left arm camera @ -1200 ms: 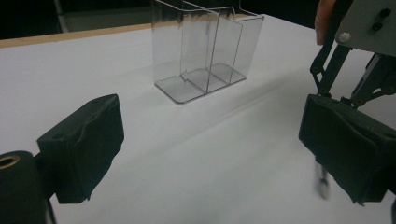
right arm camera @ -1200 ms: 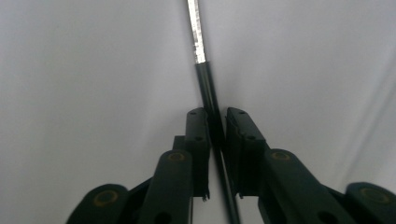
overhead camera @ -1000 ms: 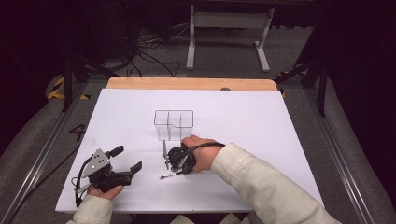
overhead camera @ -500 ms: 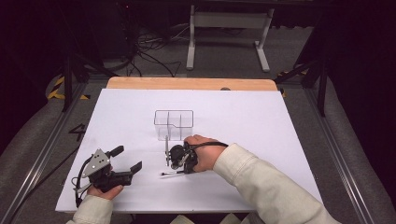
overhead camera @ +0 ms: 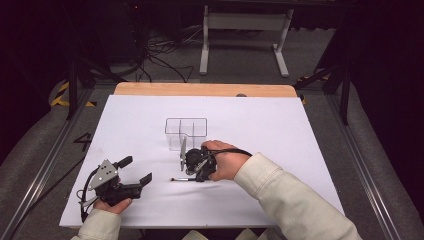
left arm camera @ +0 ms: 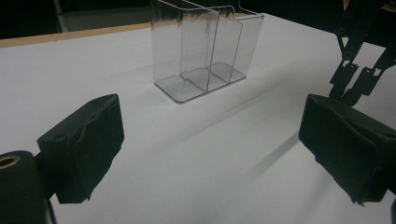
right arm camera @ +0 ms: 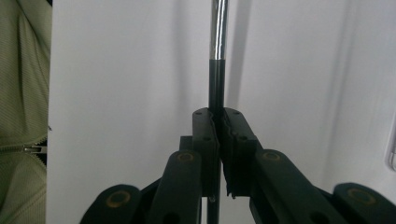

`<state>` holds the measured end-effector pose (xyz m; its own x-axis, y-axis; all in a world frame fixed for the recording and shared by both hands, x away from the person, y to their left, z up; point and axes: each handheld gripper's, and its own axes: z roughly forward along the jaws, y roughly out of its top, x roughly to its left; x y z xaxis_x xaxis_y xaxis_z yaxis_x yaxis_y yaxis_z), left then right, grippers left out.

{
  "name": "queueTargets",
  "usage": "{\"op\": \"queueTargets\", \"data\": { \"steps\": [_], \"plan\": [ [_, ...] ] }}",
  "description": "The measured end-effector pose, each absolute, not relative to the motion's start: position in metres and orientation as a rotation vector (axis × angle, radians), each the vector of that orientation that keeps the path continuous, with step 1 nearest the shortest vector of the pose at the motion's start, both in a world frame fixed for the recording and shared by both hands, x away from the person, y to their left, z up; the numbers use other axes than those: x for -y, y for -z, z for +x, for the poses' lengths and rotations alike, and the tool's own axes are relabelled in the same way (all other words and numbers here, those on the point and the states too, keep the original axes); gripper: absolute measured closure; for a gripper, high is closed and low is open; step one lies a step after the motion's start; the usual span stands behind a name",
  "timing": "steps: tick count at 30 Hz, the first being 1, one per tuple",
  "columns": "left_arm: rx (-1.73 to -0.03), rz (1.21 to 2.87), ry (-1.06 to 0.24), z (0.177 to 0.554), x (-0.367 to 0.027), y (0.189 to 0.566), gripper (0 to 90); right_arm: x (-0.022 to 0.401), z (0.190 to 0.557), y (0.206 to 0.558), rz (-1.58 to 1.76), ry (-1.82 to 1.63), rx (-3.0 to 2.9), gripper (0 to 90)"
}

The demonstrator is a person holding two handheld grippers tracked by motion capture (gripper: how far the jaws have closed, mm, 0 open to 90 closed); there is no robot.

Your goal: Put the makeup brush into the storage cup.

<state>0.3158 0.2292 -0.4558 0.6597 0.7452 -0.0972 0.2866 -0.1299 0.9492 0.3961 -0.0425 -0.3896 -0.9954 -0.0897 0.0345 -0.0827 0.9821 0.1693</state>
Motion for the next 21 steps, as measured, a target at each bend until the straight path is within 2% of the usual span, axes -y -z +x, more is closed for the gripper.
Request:
{"op": "queueTargets", "data": {
  "steps": [21],
  "plan": [
    [-0.845,1.715,-0.486,0.316,-0.229,0.456,7.3,0.062,0.4,0.355,0.024,0.552,3.085,84.9]
  ]
}}
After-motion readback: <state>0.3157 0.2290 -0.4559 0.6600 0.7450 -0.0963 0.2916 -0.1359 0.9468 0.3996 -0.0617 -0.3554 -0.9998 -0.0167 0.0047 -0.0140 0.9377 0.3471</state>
